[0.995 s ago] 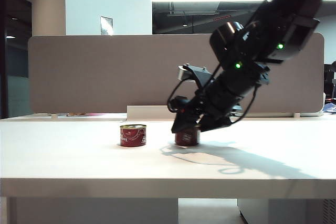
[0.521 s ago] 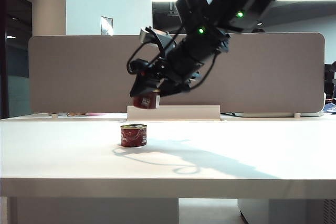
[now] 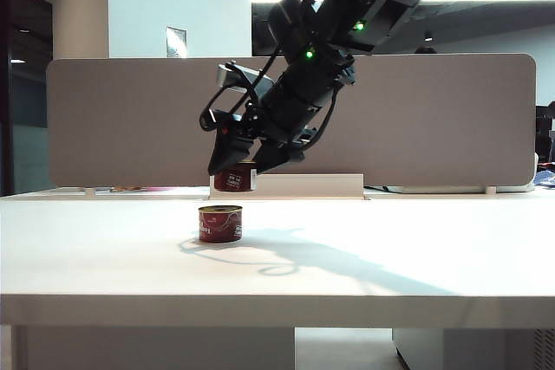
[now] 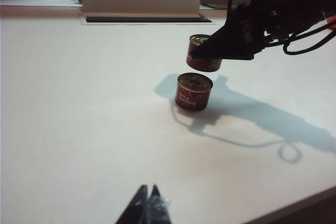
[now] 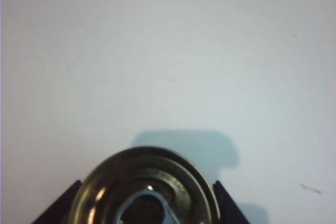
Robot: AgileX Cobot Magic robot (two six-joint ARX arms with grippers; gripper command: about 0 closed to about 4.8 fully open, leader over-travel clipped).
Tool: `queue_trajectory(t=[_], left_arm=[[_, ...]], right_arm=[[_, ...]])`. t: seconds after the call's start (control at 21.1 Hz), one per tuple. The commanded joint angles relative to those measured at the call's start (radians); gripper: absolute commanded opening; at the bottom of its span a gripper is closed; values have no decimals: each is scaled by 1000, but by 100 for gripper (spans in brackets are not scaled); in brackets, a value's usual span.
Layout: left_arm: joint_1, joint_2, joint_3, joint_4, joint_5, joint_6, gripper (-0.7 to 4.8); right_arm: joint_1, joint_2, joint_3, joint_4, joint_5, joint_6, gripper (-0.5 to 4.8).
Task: Stack a can of tomatoes on the right onto the can of tomatoes on the left.
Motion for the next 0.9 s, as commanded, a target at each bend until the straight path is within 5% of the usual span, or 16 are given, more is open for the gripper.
queue_trajectory(t=[0.05, 0.66, 0.9], left_arm=[[1, 1, 2, -8, 2, 3, -6], [1, 1, 2, -10, 2, 3, -6], [1, 1, 2, -9, 2, 3, -6]], right_arm=[[22, -2, 6, 26, -6, -3, 166], [35, 39, 6, 35, -6, -3, 172], [35, 39, 6, 38, -4, -3, 335]])
